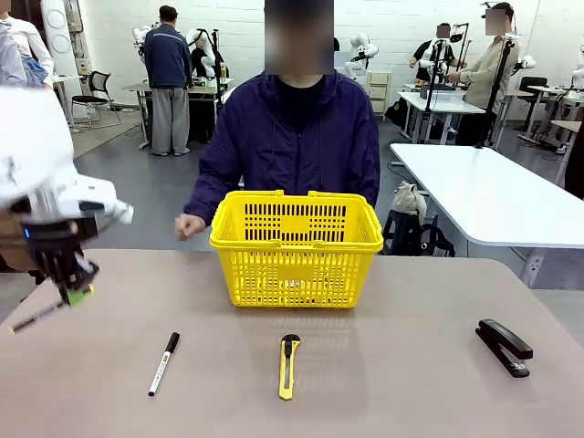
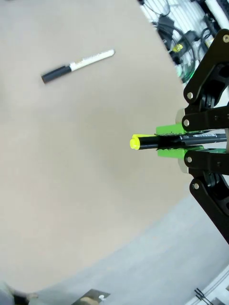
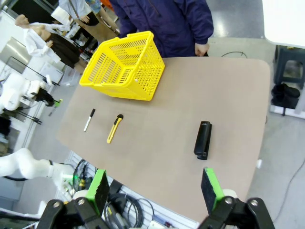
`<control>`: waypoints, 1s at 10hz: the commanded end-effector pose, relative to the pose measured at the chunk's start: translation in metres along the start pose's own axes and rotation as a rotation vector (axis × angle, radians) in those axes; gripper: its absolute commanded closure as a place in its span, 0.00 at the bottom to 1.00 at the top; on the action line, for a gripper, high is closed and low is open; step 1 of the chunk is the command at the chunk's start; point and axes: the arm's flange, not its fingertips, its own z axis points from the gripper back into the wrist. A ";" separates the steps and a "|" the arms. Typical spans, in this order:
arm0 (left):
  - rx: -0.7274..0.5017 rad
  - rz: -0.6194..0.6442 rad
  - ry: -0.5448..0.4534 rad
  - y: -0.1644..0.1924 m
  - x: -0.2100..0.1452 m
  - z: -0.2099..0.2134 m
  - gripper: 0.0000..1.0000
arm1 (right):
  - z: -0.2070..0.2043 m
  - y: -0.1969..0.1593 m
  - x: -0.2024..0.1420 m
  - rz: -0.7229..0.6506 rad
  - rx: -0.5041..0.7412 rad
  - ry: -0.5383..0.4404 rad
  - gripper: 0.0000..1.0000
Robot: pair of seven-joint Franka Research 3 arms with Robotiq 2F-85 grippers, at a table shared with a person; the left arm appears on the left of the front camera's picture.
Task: Place the items the person wants into the basket.
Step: Pick up the item the person points to and place it in the Market Basket.
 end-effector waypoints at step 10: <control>0.026 -0.012 -0.089 -0.008 -0.004 0.113 1.00 | -0.001 0.000 -0.001 0.012 0.023 -0.014 0.00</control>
